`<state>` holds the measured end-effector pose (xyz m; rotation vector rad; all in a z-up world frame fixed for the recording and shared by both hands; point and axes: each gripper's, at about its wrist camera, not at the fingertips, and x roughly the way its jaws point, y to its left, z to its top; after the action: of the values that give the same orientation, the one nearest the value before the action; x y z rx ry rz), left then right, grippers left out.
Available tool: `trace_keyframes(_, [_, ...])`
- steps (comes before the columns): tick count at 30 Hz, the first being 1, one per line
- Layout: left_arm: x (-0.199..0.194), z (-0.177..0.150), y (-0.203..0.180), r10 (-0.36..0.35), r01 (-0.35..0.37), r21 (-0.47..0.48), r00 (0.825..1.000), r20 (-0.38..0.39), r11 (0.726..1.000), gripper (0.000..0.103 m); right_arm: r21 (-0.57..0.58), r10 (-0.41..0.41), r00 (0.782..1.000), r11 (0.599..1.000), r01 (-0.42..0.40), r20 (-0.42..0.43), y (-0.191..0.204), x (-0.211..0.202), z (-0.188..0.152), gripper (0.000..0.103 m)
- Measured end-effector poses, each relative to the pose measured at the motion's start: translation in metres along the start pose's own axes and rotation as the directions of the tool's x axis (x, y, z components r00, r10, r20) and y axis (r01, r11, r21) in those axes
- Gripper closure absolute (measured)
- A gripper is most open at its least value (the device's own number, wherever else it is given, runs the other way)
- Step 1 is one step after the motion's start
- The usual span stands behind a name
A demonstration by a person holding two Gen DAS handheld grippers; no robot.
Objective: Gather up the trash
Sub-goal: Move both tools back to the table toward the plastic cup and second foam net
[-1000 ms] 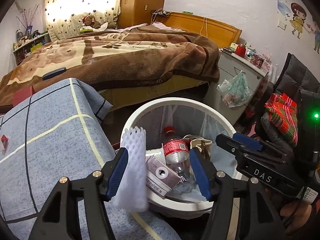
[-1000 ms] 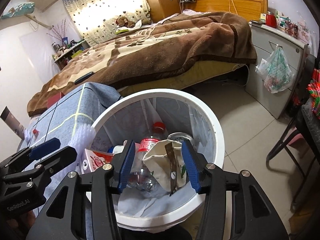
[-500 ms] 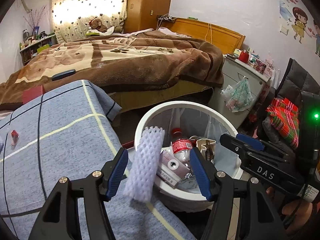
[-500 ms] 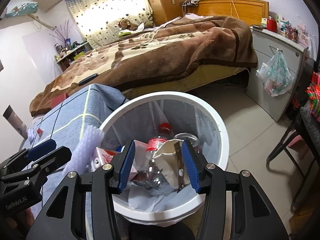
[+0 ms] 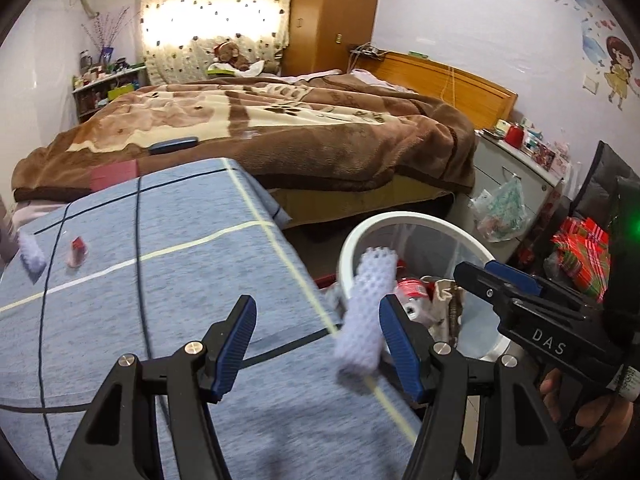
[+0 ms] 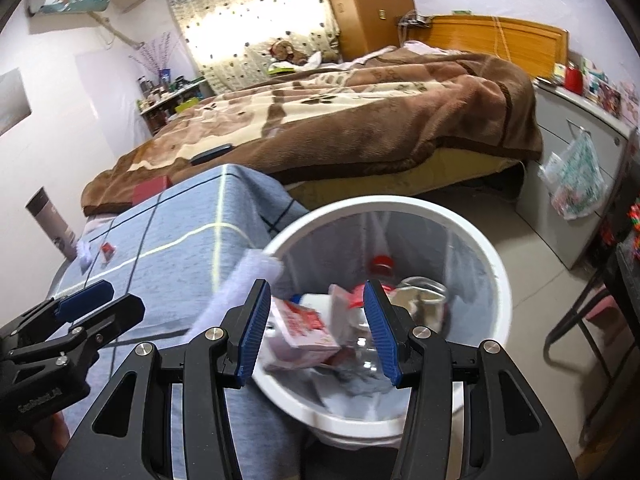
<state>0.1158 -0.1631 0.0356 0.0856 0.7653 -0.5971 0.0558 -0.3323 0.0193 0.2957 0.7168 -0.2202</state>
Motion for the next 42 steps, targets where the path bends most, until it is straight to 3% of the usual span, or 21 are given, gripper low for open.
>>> trace_keyframes(20, [-0.040,-0.014,0.111,0.170,-0.164,-0.140,0.985,0.029,0.976,0.037,-0.157,0.130,0.991,0.979,-0.133,-0.029,0.100,0.028,0.007,0.053])
trace_keyframes(27, [-0.047,-0.016,0.166,0.231,-0.222,-0.225,0.973,0.014,0.949,0.037,-0.212,0.169,0.984,0.961,-0.175,-0.049,0.137,0.044,0.013,0.053])
trace_keyframes(38, [-0.047,-0.012,0.240,0.342,-0.334,-0.291,0.939,-0.024,0.896,0.037,-0.279,0.208,0.971,0.931,-0.234,-0.121,0.193,0.081,0.018,0.053])
trace_keyframes(42, [-0.040,-0.009,0.263,0.341,-0.335,-0.309,0.939,-0.037,0.890,0.037,-0.309,0.229,0.964,0.915,-0.260,-0.133,0.215,0.095,0.019,0.053])
